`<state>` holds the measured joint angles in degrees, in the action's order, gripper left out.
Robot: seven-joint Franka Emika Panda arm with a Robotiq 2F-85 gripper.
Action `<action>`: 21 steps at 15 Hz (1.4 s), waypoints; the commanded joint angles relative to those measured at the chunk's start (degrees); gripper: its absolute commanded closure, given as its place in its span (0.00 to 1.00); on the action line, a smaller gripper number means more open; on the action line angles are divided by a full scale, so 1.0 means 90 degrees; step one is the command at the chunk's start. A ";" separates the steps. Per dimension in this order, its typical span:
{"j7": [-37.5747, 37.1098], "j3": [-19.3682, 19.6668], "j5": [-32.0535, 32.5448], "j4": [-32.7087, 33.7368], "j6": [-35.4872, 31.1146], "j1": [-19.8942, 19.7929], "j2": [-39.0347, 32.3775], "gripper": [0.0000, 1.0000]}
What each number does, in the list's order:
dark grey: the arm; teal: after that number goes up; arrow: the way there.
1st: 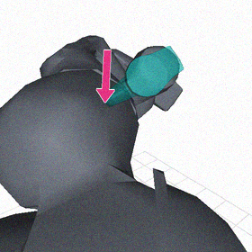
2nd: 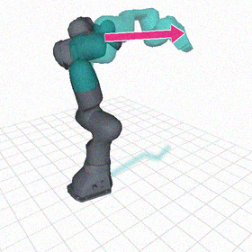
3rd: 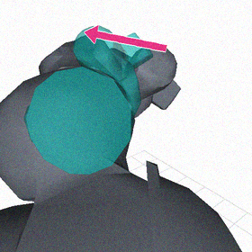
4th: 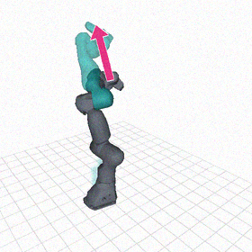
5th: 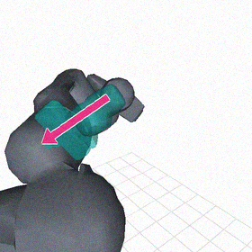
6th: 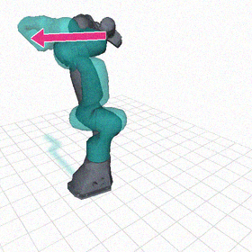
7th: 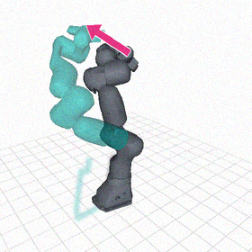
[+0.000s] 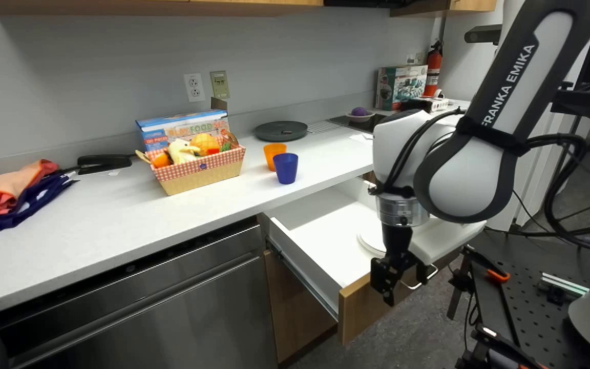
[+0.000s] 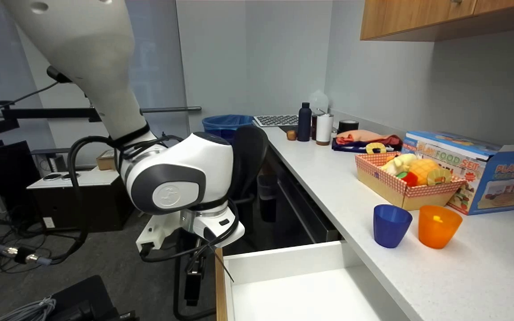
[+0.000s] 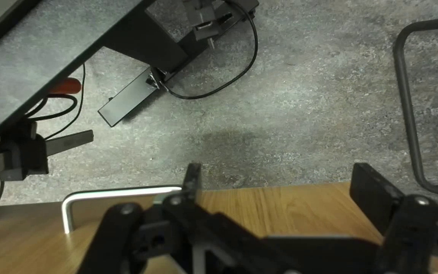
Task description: Close the bottom drawer
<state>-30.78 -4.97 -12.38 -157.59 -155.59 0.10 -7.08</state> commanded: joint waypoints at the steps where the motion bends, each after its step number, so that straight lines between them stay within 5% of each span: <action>1: 0.0038 0.0169 -0.0056 0.0032 0.0018 0.0181 -0.0029 0.00; 6: 0.0042 0.0185 -0.0083 0.0068 -0.0054 0.0179 -0.0086 0.00; 15: 0.0073 0.0749 0.0268 0.0073 -0.1792 0.0353 -0.0879 0.00; 21: 0.0279 0.1674 0.0484 0.0443 -0.2359 0.0771 -0.1476 0.00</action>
<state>-29.61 4.88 -9.63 -156.63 -174.09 4.16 -16.15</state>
